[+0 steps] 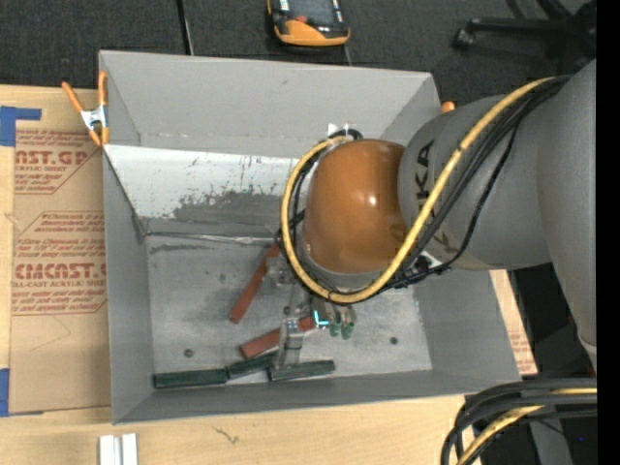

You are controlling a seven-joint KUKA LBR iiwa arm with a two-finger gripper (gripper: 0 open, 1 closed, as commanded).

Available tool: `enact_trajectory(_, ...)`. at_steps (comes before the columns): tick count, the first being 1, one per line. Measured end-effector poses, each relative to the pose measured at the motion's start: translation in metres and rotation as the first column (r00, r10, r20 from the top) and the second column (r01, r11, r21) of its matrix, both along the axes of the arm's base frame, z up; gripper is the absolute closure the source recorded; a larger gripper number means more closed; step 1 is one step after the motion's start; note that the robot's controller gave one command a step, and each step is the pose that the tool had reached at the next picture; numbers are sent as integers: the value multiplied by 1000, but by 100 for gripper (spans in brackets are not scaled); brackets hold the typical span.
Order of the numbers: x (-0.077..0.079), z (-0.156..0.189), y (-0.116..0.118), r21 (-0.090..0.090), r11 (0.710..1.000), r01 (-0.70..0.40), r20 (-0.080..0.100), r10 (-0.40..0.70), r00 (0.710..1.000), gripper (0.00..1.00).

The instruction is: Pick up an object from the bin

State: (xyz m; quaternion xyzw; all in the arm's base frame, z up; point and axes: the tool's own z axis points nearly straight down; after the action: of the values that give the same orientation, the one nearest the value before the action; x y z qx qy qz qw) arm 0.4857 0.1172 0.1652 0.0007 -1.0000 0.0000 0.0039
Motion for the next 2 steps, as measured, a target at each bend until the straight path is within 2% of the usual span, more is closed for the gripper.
enact_trajectory(1, 2, 4, -1, 1, 1000, 1, 7, -1, 1000, 0)
enact_trajectory(2, -1, -59, -22, 0, 995, -104, 11, 104, 995, 0)
